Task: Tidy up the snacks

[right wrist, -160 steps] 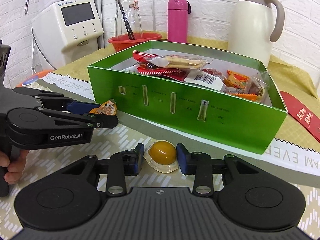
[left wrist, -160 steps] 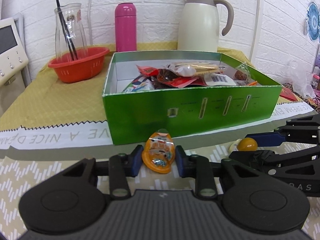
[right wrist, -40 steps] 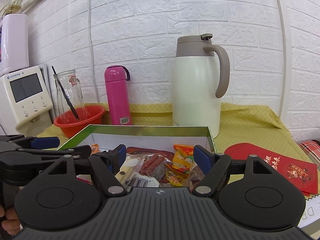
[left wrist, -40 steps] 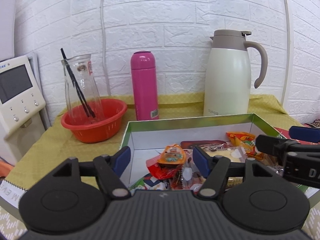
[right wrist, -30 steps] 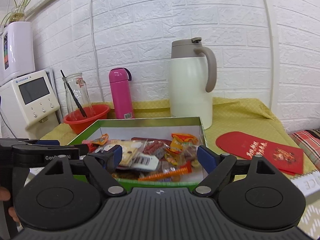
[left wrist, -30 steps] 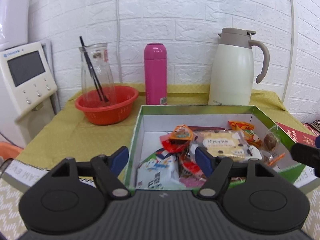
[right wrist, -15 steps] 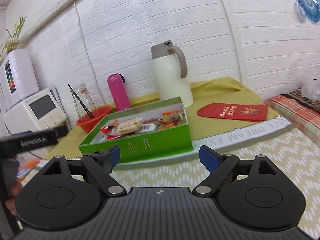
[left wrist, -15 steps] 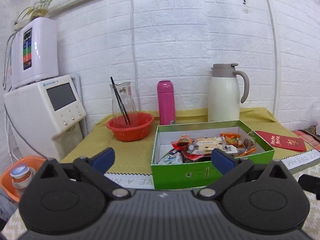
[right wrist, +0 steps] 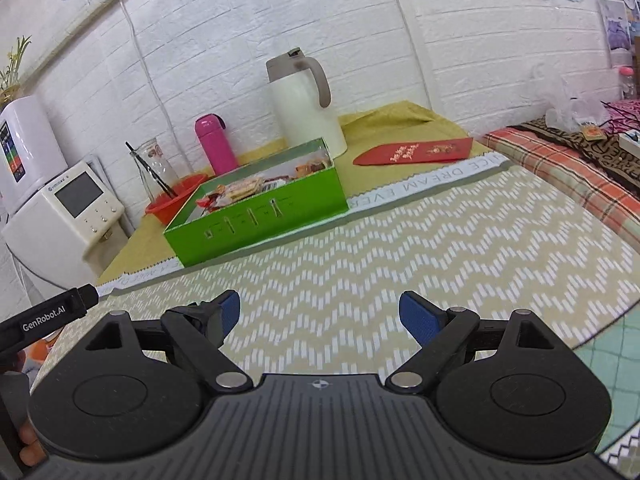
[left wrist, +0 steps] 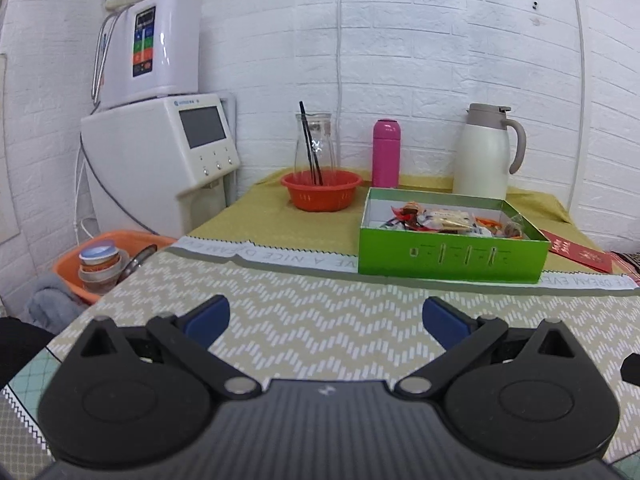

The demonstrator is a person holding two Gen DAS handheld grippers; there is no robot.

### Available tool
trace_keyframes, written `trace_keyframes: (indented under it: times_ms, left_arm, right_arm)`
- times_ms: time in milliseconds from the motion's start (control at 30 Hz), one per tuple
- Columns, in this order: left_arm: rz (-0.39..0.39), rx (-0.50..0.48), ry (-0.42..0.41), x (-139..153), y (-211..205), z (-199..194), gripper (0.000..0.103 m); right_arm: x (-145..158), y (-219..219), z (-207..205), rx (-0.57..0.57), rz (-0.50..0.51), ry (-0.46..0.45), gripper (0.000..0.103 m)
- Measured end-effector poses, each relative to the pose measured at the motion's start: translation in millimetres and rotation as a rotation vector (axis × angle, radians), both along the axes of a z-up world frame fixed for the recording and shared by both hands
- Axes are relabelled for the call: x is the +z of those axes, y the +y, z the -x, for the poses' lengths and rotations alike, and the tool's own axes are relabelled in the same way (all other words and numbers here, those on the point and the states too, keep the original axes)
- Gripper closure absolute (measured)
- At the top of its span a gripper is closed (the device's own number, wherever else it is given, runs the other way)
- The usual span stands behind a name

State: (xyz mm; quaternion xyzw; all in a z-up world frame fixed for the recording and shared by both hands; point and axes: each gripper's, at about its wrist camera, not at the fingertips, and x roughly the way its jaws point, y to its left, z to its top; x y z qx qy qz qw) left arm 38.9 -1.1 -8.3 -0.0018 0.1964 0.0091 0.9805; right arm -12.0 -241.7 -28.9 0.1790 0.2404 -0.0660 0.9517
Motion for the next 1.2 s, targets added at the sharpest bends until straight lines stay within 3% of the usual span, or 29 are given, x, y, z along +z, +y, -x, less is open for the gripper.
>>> trace_keyframes:
  times_ms: [133, 233, 400, 567, 767, 967, 1200]
  left_arm:
    - [0.052, -0.067, 0.008, 3, 10, 21, 0.001]
    - [0.045, -0.088, 0.009, 2, 10, 30, 0.001]
    - [0.051, -0.143, 0.033, 5, 10, 36, 0.001]
    - [0.02, -0.106, 0.045, 5, 6, 38, 0.001]
    - [-0.009, -0.092, 0.008, 4, 4, 43, 0.001]
    - [0.033, -0.113, -0.011, 3, 4, 48, 0.001]
    - [-0.023, -0.092, -0.063, 6, -2, 55, 0.001]
  right_arm:
    - [4, 18, 21, 0.016, 0.17, -0.026, 0.0]
    - [5, 29, 29, 0.033, 0.249, -0.036, 0.0]
    - [8, 30, 36, 0.078, 0.177, -0.065, 0.0]
    - [7, 39, 37, 0.092, 0.208, -0.054, 0.0]
    - [5, 41, 39, 0.101, 0.213, -0.055, 0.0]
    - [5, 40, 40, 0.085, 0.212, -0.059, 0.0]
    - [8, 43, 44, 0.079, 0.224, -0.073, 0.0]
